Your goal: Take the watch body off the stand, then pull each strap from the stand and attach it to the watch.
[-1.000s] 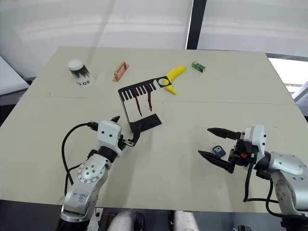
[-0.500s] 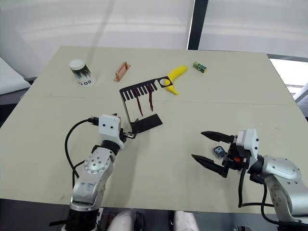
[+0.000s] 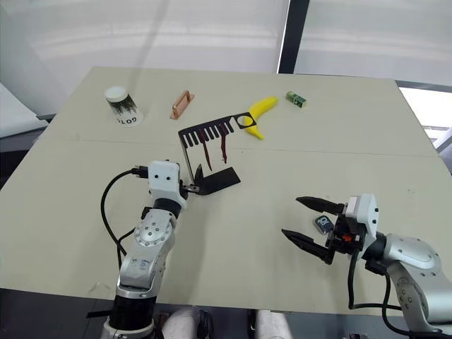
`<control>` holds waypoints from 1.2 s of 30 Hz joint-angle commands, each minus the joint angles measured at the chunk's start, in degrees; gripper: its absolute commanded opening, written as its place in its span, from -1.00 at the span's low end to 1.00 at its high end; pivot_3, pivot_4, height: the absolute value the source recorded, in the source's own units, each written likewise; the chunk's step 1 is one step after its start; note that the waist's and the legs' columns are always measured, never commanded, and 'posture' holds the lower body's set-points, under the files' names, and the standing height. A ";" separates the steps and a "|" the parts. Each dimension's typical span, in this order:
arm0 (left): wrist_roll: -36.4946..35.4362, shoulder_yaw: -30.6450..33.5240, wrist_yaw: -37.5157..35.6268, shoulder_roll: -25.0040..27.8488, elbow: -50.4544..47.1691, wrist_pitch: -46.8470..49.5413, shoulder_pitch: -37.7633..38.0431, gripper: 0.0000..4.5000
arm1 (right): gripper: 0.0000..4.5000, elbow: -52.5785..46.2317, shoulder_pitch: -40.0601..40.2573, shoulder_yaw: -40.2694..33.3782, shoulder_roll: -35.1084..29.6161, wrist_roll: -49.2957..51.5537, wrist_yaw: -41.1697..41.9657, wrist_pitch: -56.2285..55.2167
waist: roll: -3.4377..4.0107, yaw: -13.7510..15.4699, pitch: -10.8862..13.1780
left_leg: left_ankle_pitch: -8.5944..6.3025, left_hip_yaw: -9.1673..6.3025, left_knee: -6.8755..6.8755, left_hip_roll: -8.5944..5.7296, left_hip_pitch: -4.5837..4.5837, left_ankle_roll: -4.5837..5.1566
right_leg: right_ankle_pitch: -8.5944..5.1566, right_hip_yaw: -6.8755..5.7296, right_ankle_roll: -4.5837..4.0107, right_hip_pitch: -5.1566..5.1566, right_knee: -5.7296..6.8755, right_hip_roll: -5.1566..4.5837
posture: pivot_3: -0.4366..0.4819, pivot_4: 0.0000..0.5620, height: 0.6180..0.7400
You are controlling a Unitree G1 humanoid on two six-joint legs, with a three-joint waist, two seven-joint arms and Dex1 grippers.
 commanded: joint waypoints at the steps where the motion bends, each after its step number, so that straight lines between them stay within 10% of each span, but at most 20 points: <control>1: 1.27 -0.06 2.02 -1.41 1.44 -2.34 -2.60 1.00 | 0.97 -2.19 0.17 -0.70 -0.27 0.58 -0.55 0.21 | 0.00 0.19 0.00 | 0.00 0.00 0.00 0.00 0.00 0.00 | 0.00 0.00 0.00 0.00 0.00 0.00 | -0.05 -0.47 0.82; 36: 3.78 -2.78 5.51 -4.35 6.19 -8.14 -5.80 1.00 | 0.97 -2.49 2.05 -1.78 -0.46 1.23 -0.78 2.00 | -0.01 0.58 0.00 | 0.00 -0.04 0.03 0.00 -0.01 0.01 | 0.00 -0.12 0.00 0.03 0.00 -0.02 | -0.05 -0.47 0.82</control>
